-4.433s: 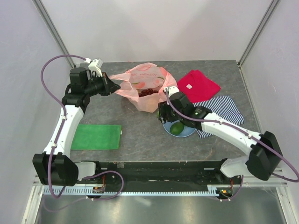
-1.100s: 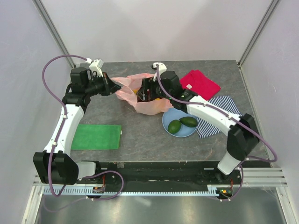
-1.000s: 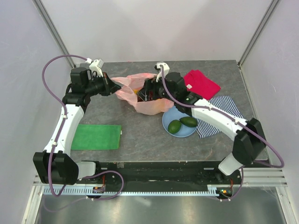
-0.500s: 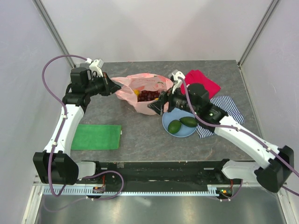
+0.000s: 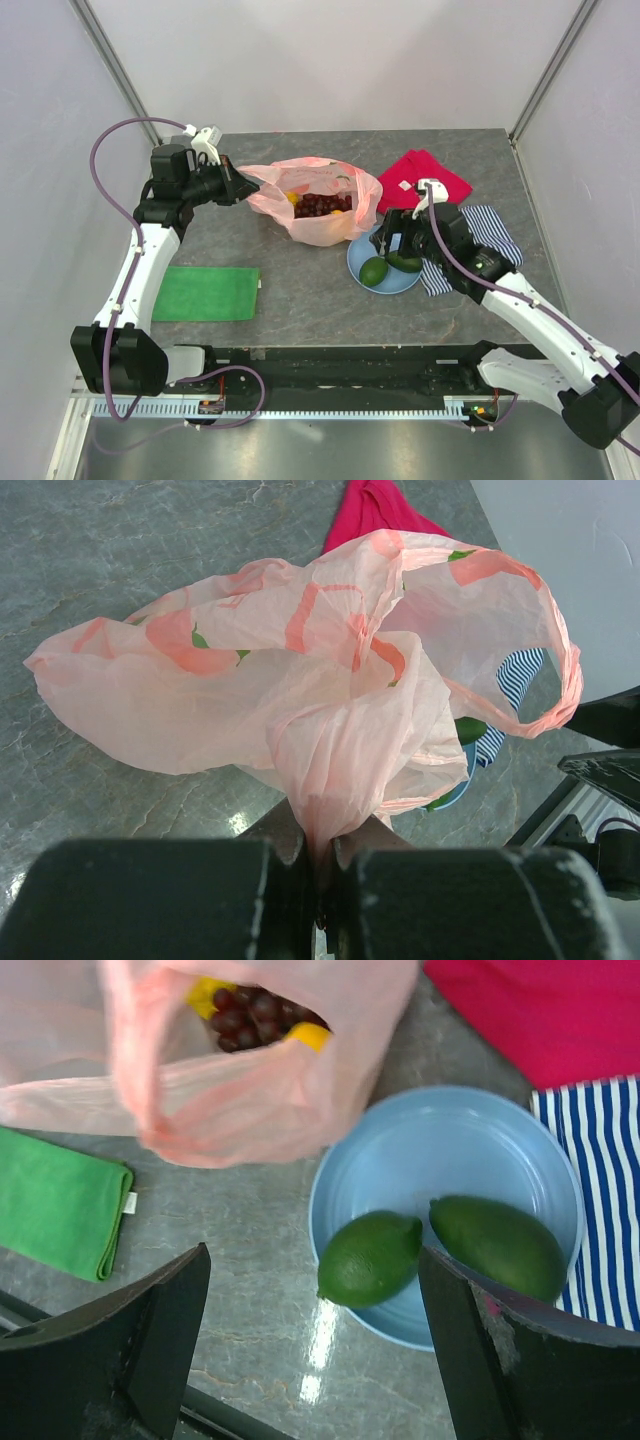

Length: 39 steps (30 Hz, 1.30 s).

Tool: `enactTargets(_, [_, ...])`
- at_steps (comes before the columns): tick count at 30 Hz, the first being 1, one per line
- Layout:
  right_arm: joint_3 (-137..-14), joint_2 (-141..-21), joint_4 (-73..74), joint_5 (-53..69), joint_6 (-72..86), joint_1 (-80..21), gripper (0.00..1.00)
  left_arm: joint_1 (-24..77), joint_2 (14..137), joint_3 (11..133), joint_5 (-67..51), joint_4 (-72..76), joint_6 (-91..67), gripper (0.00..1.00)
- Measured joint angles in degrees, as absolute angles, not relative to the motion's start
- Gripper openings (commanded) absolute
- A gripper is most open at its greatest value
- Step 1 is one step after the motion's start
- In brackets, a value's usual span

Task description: Place the fruits into the plastic bag

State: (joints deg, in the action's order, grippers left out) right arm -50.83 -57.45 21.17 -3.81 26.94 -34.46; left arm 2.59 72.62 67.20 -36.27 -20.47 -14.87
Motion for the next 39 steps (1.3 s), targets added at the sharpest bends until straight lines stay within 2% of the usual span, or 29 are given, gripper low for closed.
enactTargets(15, [-40.56, -64.97, 19.55, -8.27, 49.60, -34.41, 0.88, 2.59, 72.62, 67.20, -36.40, -20.47, -14.87, 0.01])
enactTargets(34, [-40.56, -75.09, 14.44, -12.45, 59.09, -35.83, 0.89, 2.59, 72.62, 67.20, -36.58, -20.47, -14.87, 0.02])
enactTargets(39, [-40.58, -77.95, 13.30, -12.40, 59.90, -36.01, 0.87, 2.59, 72.62, 67.20, -36.58, -20.47, -14.87, 0.02])
